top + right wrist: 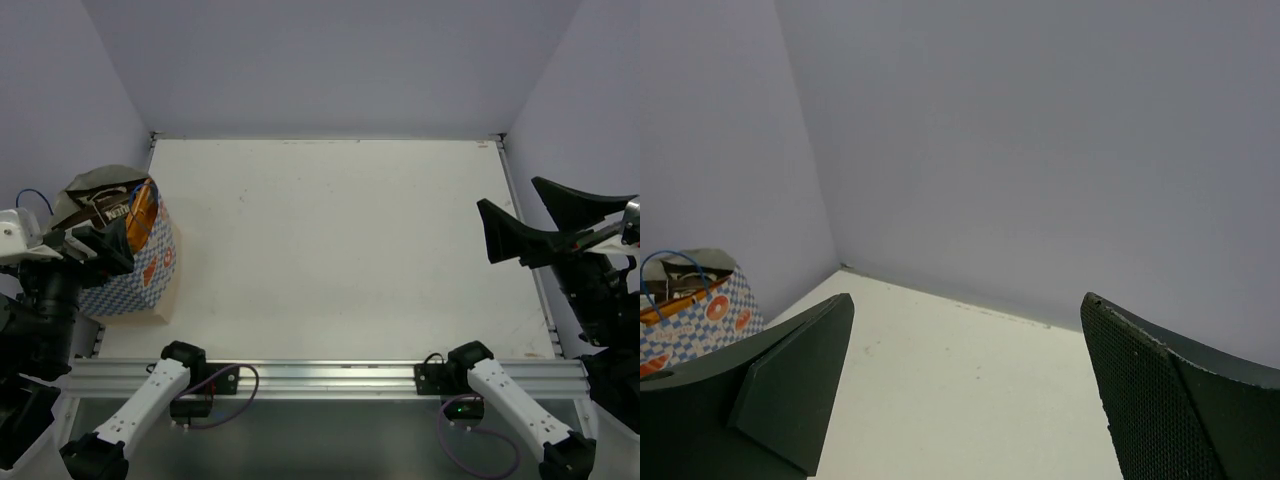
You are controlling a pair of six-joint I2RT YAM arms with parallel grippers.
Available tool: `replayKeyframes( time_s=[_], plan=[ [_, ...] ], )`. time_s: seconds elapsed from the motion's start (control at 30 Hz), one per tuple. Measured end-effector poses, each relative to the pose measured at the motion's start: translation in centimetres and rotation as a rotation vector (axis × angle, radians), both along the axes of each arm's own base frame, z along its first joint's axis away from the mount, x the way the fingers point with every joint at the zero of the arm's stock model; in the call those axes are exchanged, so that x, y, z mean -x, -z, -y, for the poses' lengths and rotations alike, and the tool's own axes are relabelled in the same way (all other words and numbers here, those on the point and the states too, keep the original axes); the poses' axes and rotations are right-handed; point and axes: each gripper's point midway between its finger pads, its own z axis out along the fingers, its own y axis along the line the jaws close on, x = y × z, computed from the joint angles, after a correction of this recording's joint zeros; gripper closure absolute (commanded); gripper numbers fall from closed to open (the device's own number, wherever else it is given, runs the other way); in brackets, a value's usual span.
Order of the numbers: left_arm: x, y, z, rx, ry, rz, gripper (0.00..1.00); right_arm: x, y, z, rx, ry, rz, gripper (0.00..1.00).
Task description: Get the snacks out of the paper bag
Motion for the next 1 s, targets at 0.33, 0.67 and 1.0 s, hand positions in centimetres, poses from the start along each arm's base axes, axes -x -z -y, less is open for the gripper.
replayKeyframes(
  time_s=[0.33, 0.67, 1.0],
  plan=[
    [-0.3, 0.9, 0.5, -0.001, 0.019, -0.029, 0.0, -0.8, 0.3, -0.5, 0.002, -0.007, -0.005, 0.01],
    [-2.5, 4.3, 1.8, -0.009, 0.052, -0.159, 0.0, -3.3, 4.0, -2.4, 0.017, -0.058, -0.095, 0.01],
    [-7.5, 10.3, 2.2, -0.004, -0.064, -0.404, 0.0, -3.6, 7.1, -4.6, 0.021, -0.161, -0.166, 0.01]
  ],
)
